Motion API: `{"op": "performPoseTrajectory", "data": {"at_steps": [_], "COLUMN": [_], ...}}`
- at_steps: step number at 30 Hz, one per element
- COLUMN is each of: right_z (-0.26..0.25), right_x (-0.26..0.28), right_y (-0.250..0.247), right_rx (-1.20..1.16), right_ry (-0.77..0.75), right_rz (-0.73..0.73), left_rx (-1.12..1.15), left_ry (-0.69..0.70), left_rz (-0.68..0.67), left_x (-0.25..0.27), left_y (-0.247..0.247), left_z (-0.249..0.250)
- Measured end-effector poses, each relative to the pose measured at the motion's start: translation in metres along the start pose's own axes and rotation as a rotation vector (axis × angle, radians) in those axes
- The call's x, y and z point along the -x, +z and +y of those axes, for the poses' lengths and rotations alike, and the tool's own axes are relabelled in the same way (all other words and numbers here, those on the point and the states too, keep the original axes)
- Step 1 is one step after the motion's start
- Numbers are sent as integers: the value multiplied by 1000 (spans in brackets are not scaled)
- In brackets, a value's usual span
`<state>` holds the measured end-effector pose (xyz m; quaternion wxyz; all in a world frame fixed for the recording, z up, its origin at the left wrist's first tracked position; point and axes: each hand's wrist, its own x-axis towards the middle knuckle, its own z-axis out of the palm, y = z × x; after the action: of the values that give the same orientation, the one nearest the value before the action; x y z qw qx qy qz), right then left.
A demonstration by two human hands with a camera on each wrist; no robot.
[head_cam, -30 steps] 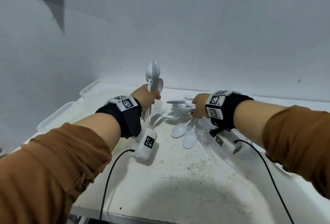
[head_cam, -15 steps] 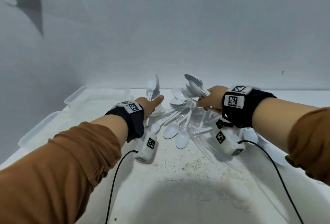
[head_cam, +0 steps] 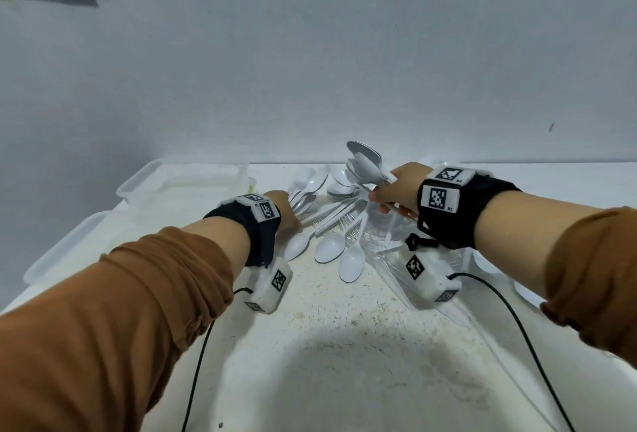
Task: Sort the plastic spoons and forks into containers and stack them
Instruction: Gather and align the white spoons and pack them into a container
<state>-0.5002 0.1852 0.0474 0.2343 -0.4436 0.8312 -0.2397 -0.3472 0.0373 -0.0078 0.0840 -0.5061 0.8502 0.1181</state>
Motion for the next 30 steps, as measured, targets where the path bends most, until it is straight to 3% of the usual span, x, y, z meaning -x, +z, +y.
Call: {"op": "performPoseTrajectory", "data": {"at_steps": [13,20,30], "right_z": [2,-6,-16], "right_x": [3,9,3], "right_y": [1,-1,7], "right_rx": [34,132,184], "right_ry": [-9,4,-126], "right_rz": [-10,30,55], "left_rx": [-67,76,289], "left_ry": [14,17,-1], "left_rz": [-18,54,198], "left_x": [13,22,57], "left_y": [-6,-23,-41], "left_z": [6,-1,-19]}}
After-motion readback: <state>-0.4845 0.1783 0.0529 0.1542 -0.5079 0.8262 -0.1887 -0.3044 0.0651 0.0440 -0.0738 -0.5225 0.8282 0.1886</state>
